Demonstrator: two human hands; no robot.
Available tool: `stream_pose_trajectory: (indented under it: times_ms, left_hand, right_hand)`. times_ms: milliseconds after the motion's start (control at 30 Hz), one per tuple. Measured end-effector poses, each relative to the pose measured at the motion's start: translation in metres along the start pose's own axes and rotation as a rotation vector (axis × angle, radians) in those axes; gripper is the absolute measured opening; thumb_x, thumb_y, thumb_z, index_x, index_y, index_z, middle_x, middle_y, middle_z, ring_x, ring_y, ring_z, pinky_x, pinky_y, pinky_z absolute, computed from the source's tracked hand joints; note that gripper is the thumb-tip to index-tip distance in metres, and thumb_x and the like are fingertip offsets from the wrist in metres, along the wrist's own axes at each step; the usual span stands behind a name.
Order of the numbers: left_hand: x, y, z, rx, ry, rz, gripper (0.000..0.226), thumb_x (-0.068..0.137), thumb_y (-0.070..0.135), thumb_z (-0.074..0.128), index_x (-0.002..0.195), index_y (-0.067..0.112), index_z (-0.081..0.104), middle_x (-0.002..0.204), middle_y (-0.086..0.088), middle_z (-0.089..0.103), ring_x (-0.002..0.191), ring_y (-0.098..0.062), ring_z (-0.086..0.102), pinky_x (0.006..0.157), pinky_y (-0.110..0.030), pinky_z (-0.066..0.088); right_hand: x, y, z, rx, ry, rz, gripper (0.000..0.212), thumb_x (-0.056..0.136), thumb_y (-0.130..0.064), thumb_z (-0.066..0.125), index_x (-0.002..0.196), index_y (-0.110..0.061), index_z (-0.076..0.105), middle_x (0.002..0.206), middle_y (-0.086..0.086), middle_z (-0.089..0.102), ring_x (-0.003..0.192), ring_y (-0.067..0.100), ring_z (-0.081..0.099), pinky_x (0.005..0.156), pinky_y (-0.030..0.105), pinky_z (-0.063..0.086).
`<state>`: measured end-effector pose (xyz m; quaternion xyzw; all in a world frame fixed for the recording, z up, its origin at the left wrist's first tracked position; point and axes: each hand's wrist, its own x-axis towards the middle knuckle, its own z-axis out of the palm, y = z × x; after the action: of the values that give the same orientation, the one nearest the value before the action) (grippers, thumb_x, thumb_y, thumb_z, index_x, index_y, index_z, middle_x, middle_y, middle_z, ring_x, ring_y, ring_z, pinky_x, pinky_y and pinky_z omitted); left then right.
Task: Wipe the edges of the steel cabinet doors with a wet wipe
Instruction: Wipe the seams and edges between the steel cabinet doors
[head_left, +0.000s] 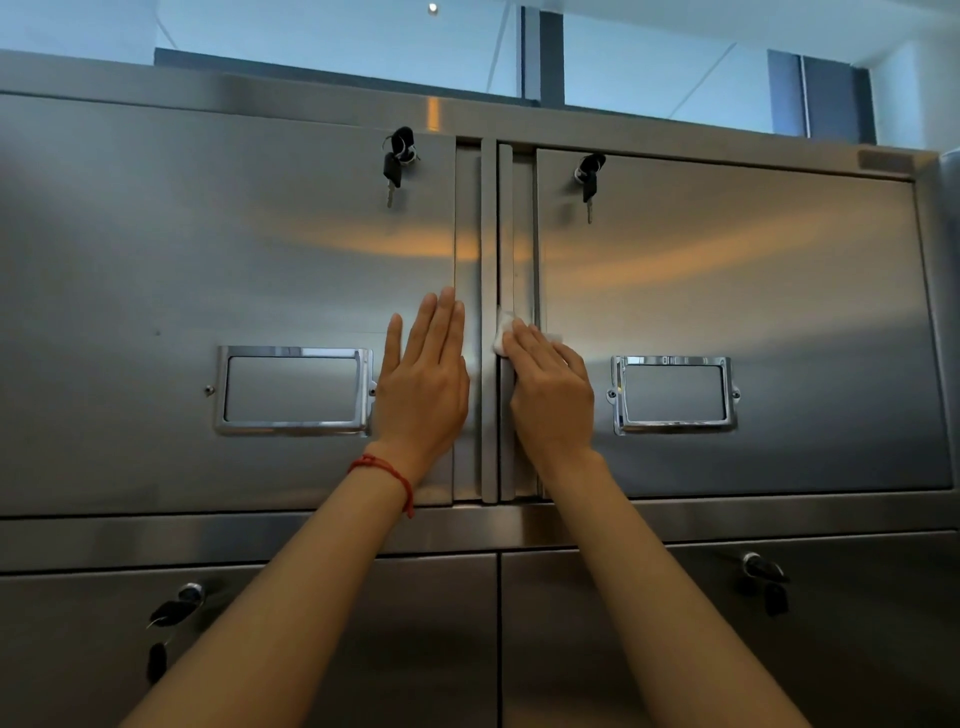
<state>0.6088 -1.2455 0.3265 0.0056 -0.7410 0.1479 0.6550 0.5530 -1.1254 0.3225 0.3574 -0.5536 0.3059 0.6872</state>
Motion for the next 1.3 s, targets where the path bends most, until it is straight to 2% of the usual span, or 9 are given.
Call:
stream_pose_trajectory:
  times_ms: [200, 400, 500, 600, 700, 867, 1100, 1300]
  left_hand:
    - [-0.002, 0.0, -0.001, -0.015, -0.005, 0.008, 0.055, 0.093, 0.012, 0.043, 0.143, 0.001, 0.024, 0.151, -0.016, 0.021, 0.141, -0.029, 0.017, 0.114, -0.048, 0.012]
    - [-0.002, 0.001, -0.001, -0.019, -0.017, 0.003, 0.057, 0.094, 0.011, 0.043, 0.143, 0.001, 0.017, 0.152, -0.017, 0.018, 0.141, -0.03, 0.015, 0.115, -0.047, 0.011]
    - [-0.002, 0.0, -0.001, -0.011, -0.013, 0.004, 0.056, 0.093, 0.009, 0.046, 0.143, -0.001, 0.021, 0.151, -0.019, 0.02, 0.14, -0.031, 0.017, 0.115, -0.049, 0.014]
    - [-0.002, 0.001, -0.001, -0.001, -0.023, 0.007, 0.055, 0.094, 0.009, 0.046, 0.143, -0.001, 0.023, 0.151, -0.019, 0.02, 0.14, -0.032, 0.016, 0.115, -0.05, 0.014]
    - [-0.002, 0.001, -0.001, 0.011, -0.031, 0.009, 0.054, 0.095, 0.01, 0.045, 0.143, -0.001, 0.022, 0.151, -0.018, 0.018, 0.141, -0.031, 0.015, 0.115, -0.049, 0.013]
    - [-0.002, 0.001, -0.001, 0.015, -0.015, 0.011, 0.054, 0.094, 0.009, 0.046, 0.142, -0.002, 0.025, 0.15, -0.019, 0.022, 0.14, -0.033, 0.018, 0.114, -0.05, 0.015]
    - [-0.001, 0.001, -0.001, 0.01, -0.008, 0.011, 0.053, 0.094, 0.009, 0.046, 0.142, -0.002, 0.026, 0.15, -0.02, 0.022, 0.139, -0.034, 0.019, 0.114, -0.051, 0.016]
    - [-0.002, 0.001, -0.002, 0.015, 0.008, 0.022, 0.054, 0.093, 0.008, 0.048, 0.141, -0.003, 0.027, 0.149, -0.02, 0.024, 0.139, -0.034, 0.021, 0.114, -0.05, 0.016]
  right_hand:
    - [-0.009, -0.004, -0.002, -0.018, -0.026, 0.022, 0.037, 0.069, 0.015, 0.07, 0.104, 0.004, 0.069, 0.108, 0.019, 0.067, 0.1, 0.031, 0.065, 0.084, 0.046, 0.053]
    - [0.002, 0.0, -0.001, -0.029, -0.036, -0.006, 0.036, 0.07, 0.012, 0.072, 0.105, 0.003, 0.069, 0.109, 0.017, 0.067, 0.1, 0.029, 0.066, 0.083, 0.045, 0.054]
    - [0.0, 0.002, 0.0, -0.044, -0.017, -0.045, 0.037, 0.07, 0.01, 0.073, 0.106, 0.006, 0.067, 0.108, 0.019, 0.067, 0.098, 0.031, 0.066, 0.082, 0.045, 0.055]
    - [-0.006, 0.005, -0.002, -0.086, -0.007, -0.121, 0.029, 0.078, 0.007, 0.059, 0.105, 0.005, 0.067, 0.109, 0.019, 0.067, 0.099, 0.031, 0.066, 0.083, 0.044, 0.054]
    - [-0.001, 0.007, -0.003, -0.114, -0.003, -0.164, 0.035, 0.083, -0.002, 0.04, 0.103, 0.004, 0.069, 0.107, 0.018, 0.067, 0.097, 0.03, 0.067, 0.082, 0.042, 0.055]
    - [0.006, 0.009, 0.002, -0.129, 0.026, -0.19, 0.031, 0.08, -0.001, 0.048, 0.103, 0.005, 0.069, 0.107, 0.019, 0.067, 0.097, 0.03, 0.067, 0.08, 0.042, 0.056]
    - [0.008, 0.013, 0.003, -0.194, 0.069, -0.255, 0.032, 0.089, -0.009, 0.043, 0.1, 0.002, 0.071, 0.104, 0.016, 0.069, 0.095, 0.027, 0.068, 0.078, 0.039, 0.056]
    - [0.003, 0.011, 0.006, -0.129, 0.089, -0.226, 0.033, 0.087, -0.005, 0.041, 0.099, 0.003, 0.071, 0.105, 0.017, 0.069, 0.096, 0.027, 0.067, 0.08, 0.038, 0.055]
